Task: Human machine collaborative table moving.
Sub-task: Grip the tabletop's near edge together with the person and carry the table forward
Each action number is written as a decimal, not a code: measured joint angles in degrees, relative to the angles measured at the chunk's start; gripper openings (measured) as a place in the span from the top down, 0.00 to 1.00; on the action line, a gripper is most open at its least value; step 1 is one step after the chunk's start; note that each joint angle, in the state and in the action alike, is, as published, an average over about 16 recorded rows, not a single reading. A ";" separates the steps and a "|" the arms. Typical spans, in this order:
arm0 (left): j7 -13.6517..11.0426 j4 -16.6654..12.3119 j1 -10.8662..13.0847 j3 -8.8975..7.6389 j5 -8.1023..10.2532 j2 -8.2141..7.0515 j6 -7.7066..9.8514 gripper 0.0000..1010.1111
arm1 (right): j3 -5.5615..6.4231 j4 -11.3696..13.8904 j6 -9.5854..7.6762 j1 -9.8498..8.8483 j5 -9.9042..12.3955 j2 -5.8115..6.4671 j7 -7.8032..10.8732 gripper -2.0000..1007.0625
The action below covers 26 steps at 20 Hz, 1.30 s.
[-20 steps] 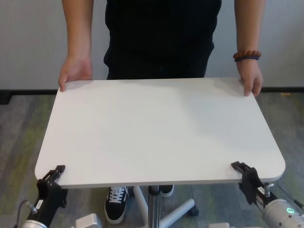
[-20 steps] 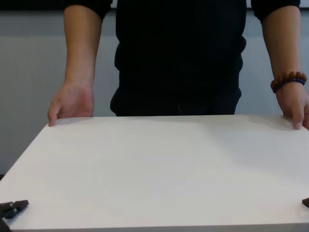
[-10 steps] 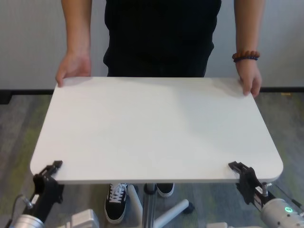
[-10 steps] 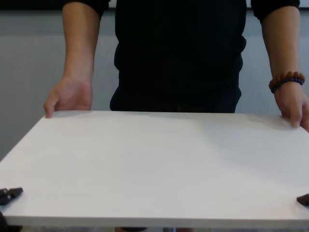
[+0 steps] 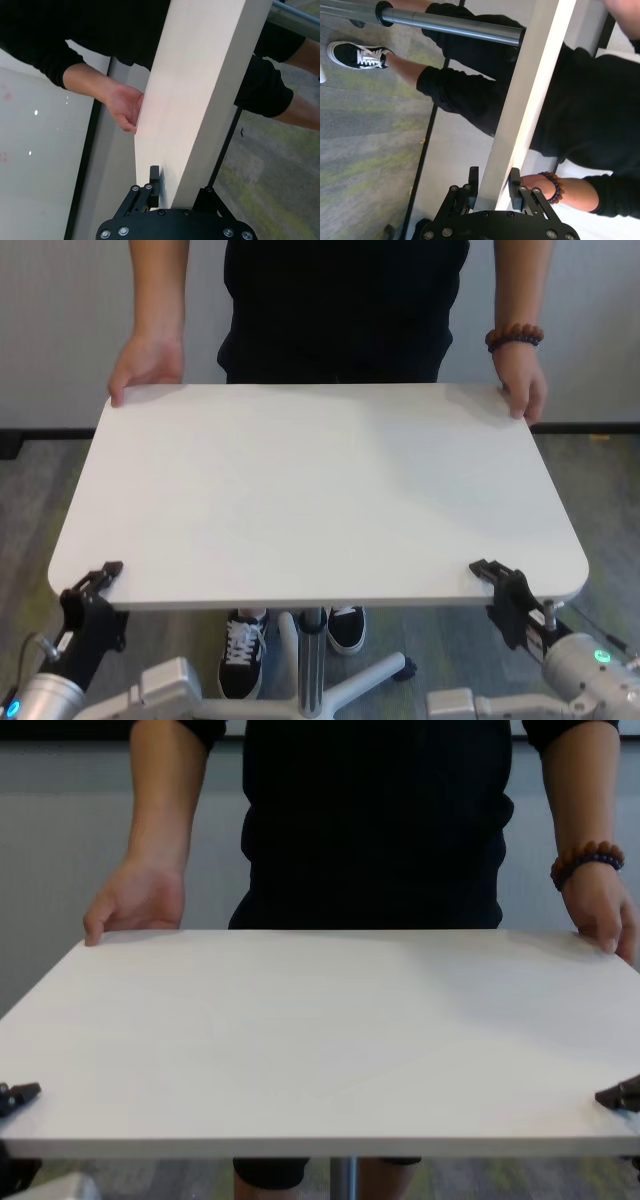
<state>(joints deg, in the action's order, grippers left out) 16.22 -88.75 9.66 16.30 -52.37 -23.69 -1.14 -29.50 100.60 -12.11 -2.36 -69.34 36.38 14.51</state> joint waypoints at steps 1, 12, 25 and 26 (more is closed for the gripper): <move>-0.20 -0.09 -0.17 -0.04 0.11 0.05 -0.03 0.73 | -0.04 0.11 0.21 0.38 0.13 0.08 0.31 0.66; -1.02 1.39 -3.47 0.83 -0.12 1.03 -0.27 0.73 | -1.32 -1.62 2.40 5.78 1.13 0.40 2.60 0.66; 0.03 8.05 -10.24 4.22 -1.89 3.74 0.13 0.73 | -3.96 -8.13 4.92 12.54 1.52 -0.53 2.60 0.66; 0.13 8.66 -10.86 4.53 -2.00 4.03 0.19 0.73 | -4.16 -8.71 5.16 13.07 1.54 -0.61 2.51 0.66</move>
<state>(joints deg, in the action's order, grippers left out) 16.35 -80.09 -1.20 20.83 -54.36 -19.66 -0.95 -33.66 91.89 -6.95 10.71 -67.80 35.77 17.02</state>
